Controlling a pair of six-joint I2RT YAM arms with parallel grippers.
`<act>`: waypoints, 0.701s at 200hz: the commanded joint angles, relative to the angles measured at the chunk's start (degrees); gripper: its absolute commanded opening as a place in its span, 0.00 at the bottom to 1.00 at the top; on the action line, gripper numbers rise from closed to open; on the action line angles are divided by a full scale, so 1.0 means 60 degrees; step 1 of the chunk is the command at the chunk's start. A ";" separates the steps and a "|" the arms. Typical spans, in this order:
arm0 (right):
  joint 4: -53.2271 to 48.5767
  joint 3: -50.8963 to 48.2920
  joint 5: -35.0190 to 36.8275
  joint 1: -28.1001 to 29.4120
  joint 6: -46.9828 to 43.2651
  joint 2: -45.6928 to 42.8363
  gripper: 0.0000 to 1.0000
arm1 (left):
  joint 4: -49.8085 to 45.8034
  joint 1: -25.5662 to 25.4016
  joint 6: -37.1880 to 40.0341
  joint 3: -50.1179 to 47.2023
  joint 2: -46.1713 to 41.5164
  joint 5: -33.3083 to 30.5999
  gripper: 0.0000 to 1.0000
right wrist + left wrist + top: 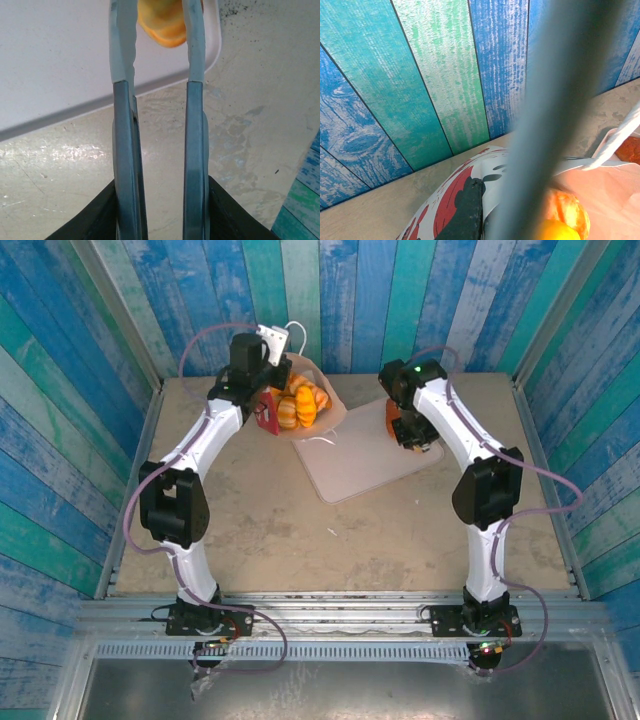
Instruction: Take the fake bread out of the paper bag
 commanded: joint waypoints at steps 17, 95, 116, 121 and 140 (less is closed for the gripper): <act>-0.0161 0.0403 -0.0229 -0.0010 -0.0098 0.0073 0.41 | 0.0050 -0.0041 0.0050 0.0321 0.0454 -0.0020 0.00; 0.0493 -0.0525 -0.1300 -0.0682 -0.0395 -0.1483 0.42 | -0.0023 -0.0034 0.0035 0.0460 0.0475 0.0032 0.00; 0.0924 -0.1221 -0.1902 -0.1151 -0.0524 -0.2061 0.43 | -0.0013 -0.0041 0.0032 0.0401 0.0441 0.0004 0.00; 0.1045 -0.1421 -0.2048 -0.1257 -0.0563 -0.2168 0.43 | -0.0023 -0.0041 0.0033 0.0381 0.0435 0.0003 0.00; 0.1528 -0.2176 -0.2658 -0.1656 -0.0808 -0.2508 0.44 | -0.0002 -0.0041 0.0039 0.0338 0.0397 -0.0020 0.00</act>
